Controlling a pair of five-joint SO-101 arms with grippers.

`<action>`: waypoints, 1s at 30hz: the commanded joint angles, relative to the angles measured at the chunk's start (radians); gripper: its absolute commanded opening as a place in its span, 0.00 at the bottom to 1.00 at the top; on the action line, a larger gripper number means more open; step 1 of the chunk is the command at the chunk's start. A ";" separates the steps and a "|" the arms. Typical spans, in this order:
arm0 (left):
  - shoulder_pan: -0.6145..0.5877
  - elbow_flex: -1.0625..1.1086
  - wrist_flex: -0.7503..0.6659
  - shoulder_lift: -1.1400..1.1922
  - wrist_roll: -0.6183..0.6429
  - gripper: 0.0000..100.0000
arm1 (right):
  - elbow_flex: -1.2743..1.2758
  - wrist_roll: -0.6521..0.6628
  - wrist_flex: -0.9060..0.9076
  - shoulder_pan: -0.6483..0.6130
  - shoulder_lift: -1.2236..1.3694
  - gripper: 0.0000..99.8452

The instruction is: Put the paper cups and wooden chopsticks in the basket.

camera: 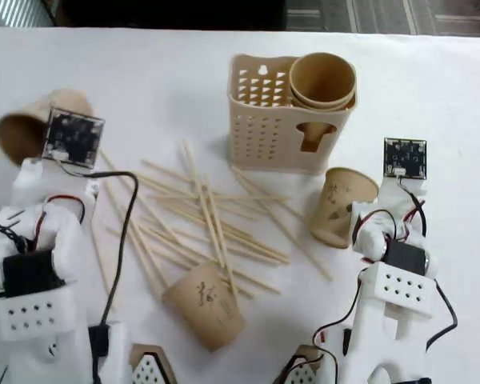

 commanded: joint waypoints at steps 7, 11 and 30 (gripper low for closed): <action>0.340 -0.377 0.023 0.177 -0.074 0.02 | -0.008 0.011 -0.016 -0.002 -0.015 0.07; 0.449 -0.512 0.021 0.340 -0.078 0.02 | -0.008 0.011 -0.018 -0.002 -0.015 0.07; 0.765 -1.111 0.193 0.984 -0.146 0.02 | -0.008 0.011 -0.018 -0.002 -0.015 0.07</action>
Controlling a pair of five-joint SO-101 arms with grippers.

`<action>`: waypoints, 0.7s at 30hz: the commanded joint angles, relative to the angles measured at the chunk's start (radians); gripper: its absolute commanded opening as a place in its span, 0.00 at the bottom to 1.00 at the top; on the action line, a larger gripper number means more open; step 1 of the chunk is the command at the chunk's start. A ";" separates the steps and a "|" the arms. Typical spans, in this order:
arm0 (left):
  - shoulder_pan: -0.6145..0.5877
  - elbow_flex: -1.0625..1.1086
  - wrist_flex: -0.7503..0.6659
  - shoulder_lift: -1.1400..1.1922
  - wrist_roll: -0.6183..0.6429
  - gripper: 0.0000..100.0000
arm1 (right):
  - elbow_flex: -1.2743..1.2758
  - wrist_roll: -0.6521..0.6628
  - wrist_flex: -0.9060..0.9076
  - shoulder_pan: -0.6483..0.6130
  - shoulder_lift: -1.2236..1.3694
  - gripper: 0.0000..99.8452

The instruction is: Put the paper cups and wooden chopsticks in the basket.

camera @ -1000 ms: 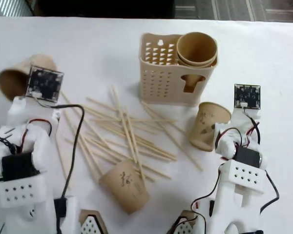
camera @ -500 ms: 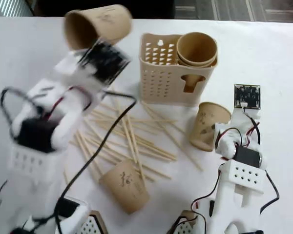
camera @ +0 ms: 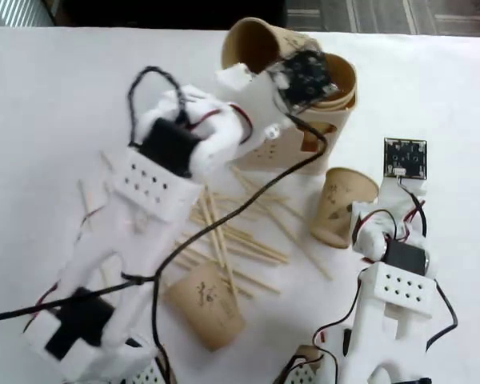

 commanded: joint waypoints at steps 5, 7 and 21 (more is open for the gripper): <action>0.027 -0.147 0.021 0.102 -0.015 0.02 | -0.008 0.012 -0.018 -0.002 -0.015 0.07; 0.027 -0.160 0.021 0.130 -0.015 0.02 | -0.008 0.012 -0.018 -0.002 -0.015 0.07; 0.042 -0.242 0.074 0.145 -0.009 0.08 | -0.008 0.012 -0.018 -0.004 -0.015 0.07</action>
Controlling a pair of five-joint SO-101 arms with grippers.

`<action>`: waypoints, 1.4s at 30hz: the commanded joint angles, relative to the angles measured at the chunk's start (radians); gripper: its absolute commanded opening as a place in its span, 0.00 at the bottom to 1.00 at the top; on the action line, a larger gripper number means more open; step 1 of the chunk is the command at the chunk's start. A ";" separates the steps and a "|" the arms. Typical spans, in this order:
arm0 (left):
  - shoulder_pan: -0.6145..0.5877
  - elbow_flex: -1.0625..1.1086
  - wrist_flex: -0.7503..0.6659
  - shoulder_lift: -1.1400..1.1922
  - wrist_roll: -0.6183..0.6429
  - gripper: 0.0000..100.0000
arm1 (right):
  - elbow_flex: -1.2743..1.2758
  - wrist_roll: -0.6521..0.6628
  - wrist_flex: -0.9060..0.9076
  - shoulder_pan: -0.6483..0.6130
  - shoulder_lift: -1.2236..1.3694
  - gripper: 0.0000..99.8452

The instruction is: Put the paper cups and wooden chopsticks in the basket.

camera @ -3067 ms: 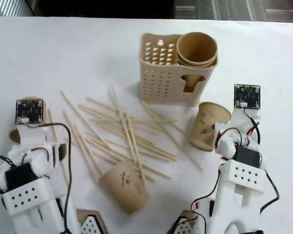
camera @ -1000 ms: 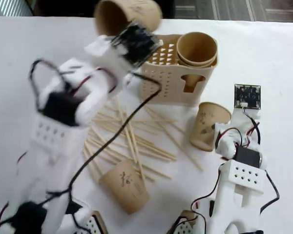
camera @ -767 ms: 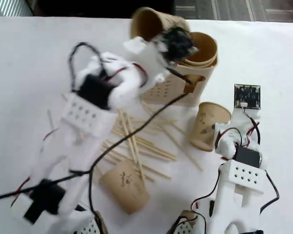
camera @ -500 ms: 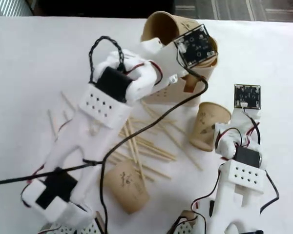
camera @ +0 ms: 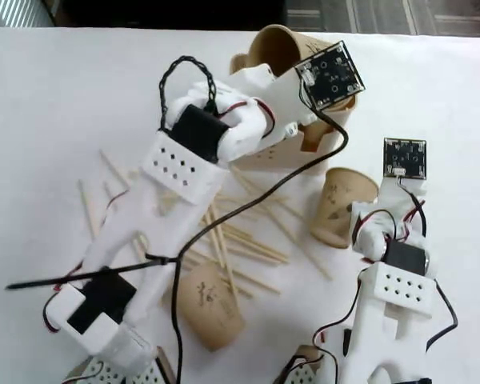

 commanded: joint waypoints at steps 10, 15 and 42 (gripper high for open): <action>0.016 -0.180 -0.003 0.002 0.117 0.16 | -0.008 0.012 -0.018 -0.007 -0.015 0.07; -0.028 -0.190 0.000 -0.013 0.141 0.16 | -0.008 0.012 -0.018 -0.007 -0.015 0.07; -0.515 0.031 0.514 -0.335 0.232 0.06 | -0.752 0.261 0.584 -0.010 0.387 0.12</action>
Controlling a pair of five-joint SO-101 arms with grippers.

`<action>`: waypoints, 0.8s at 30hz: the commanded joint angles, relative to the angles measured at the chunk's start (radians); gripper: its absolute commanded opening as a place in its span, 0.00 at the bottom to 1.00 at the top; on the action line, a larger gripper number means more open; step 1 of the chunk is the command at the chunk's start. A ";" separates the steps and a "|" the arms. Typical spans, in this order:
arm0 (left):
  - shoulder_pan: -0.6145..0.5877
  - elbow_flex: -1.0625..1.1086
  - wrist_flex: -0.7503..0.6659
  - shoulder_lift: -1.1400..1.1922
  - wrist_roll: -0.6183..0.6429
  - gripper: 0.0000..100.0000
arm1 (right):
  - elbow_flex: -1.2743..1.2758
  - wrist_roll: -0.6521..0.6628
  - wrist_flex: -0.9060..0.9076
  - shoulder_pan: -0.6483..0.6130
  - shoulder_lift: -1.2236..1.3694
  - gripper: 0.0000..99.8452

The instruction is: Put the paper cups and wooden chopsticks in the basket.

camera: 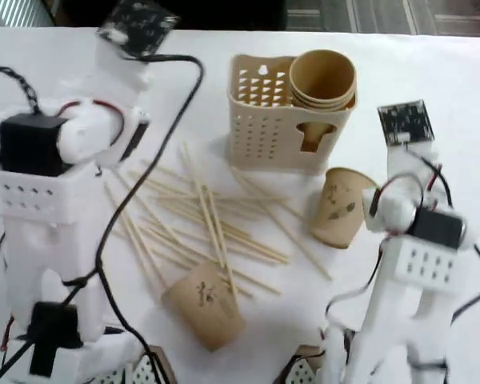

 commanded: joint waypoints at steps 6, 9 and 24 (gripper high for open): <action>-0.022 0.344 -0.089 -0.176 0.020 0.06 | -0.617 0.032 0.282 -0.019 0.588 0.20; -0.022 0.485 -0.166 -0.248 0.021 0.06 | -0.829 0.032 0.380 -0.038 0.780 0.24; -0.022 1.008 -0.491 -0.561 0.015 0.06 | -0.855 0.140 0.377 -0.154 0.981 0.24</action>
